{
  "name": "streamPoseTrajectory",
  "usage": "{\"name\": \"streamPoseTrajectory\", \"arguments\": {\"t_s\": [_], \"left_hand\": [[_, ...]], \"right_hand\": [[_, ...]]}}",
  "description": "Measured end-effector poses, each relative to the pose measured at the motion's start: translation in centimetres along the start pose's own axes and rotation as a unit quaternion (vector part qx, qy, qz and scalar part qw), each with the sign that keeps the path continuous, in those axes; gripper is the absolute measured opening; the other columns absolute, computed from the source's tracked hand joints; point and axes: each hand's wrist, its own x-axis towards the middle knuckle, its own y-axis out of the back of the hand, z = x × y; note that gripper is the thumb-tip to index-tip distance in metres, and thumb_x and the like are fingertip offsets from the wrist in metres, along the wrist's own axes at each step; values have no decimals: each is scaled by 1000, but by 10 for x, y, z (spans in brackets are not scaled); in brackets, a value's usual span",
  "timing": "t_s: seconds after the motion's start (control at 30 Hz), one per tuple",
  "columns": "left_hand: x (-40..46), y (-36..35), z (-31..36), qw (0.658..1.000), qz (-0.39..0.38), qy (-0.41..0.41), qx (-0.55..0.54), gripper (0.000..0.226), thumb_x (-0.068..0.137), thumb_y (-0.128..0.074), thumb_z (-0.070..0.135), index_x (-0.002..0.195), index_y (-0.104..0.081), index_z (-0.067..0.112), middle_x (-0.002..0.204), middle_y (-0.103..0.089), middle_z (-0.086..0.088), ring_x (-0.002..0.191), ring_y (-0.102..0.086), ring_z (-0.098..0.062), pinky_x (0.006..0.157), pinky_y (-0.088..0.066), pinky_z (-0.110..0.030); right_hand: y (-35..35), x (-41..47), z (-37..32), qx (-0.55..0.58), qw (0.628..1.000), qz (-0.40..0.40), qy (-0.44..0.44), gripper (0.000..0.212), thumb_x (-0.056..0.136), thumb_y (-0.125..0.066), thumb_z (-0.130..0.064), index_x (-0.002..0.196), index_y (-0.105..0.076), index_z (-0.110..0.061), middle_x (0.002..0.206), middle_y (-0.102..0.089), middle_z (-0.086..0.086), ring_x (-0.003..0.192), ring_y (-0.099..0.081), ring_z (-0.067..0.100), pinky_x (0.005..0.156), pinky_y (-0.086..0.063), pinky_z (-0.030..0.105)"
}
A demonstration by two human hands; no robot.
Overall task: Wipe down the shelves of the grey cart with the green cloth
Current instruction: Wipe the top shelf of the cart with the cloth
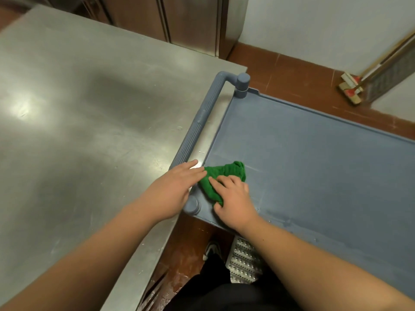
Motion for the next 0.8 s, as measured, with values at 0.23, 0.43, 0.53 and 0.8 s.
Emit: {"name": "streamPoseTrajectory", "arguments": {"t_s": [0.23,0.43,0.53,0.8], "left_hand": [[2,-17,-3,986,-43,-5,159,68,77,-65,10,141,-46,8,148,-46,-8,142,-33,-27,117,-26,-42],[23,-47,37,990,-29,19,140,67,79,-47,14,145,-40,6,153,-37,-11,147,-21,-29,120,-16,-44],[40,-72,59,996,-60,13,69,71,84,-45,15,151,-26,9,159,-24,-7,149,-12,-24,121,-7,-36],[67,-138,147,994,-87,20,-68,67,92,-42,21,153,-17,9,162,-9,-11,149,-13,-23,122,-14,-35]], "right_hand": [[-7,-32,-5,-65,997,-9,42,72,75,-62,-34,145,-44,-31,134,-54,-6,122,-46,24,93,-41,41],[0,-56,17,-67,996,13,-52,77,72,-66,-32,146,-45,-25,134,-53,-2,119,-48,26,93,-43,43],[7,-73,35,-63,994,20,-86,78,69,-66,-32,144,-47,-25,133,-54,-1,118,-49,27,90,-44,43],[30,-138,110,-36,982,43,-182,80,70,-68,-35,146,-44,-27,136,-52,-2,120,-45,23,93,-44,42]]}}
